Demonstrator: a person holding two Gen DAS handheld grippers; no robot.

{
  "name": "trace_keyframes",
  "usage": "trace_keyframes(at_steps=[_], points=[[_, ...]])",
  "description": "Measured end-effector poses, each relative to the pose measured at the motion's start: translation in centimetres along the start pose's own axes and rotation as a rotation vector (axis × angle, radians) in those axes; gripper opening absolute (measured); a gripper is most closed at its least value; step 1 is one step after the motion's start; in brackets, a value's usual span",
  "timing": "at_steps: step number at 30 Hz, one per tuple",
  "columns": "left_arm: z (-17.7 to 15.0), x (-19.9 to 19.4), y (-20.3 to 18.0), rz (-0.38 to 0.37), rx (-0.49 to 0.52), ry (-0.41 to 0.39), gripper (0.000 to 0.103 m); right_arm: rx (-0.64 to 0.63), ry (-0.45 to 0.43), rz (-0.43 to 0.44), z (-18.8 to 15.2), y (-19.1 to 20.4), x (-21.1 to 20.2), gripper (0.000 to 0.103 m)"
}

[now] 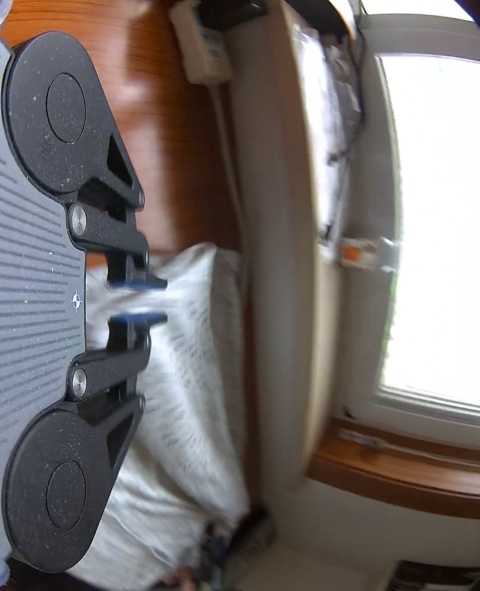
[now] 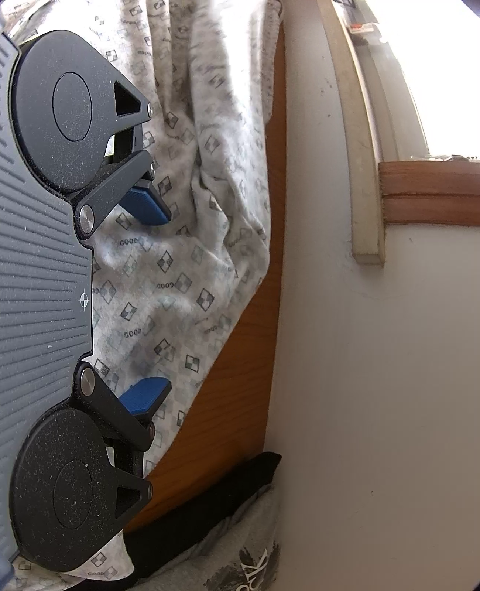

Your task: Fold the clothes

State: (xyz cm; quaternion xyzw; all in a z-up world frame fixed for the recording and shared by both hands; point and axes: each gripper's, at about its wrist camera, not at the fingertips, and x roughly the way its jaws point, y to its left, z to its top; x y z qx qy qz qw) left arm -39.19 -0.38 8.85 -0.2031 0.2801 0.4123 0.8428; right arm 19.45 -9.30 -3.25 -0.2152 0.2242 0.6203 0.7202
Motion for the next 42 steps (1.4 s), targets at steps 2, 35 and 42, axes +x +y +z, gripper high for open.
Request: trace_keyframes(at_steps=[2, 35, 42], points=[[-0.6, 0.6, 0.1, 0.024, -0.001, -0.002, 0.039, -0.001, 0.004, 0.001, 0.0, 0.0, 0.1, 0.088], [2.1, 16.0, -17.0, -0.250, 0.181, -0.015, 0.100, 0.029, 0.038, 0.066, 0.0, -0.4, 0.4, 0.095], [2.0, 15.8, -16.4, -0.269, 0.156, -0.024, 0.102, 0.029, -0.006, 0.119, 0.5, -1.9, -1.3, 0.098]])
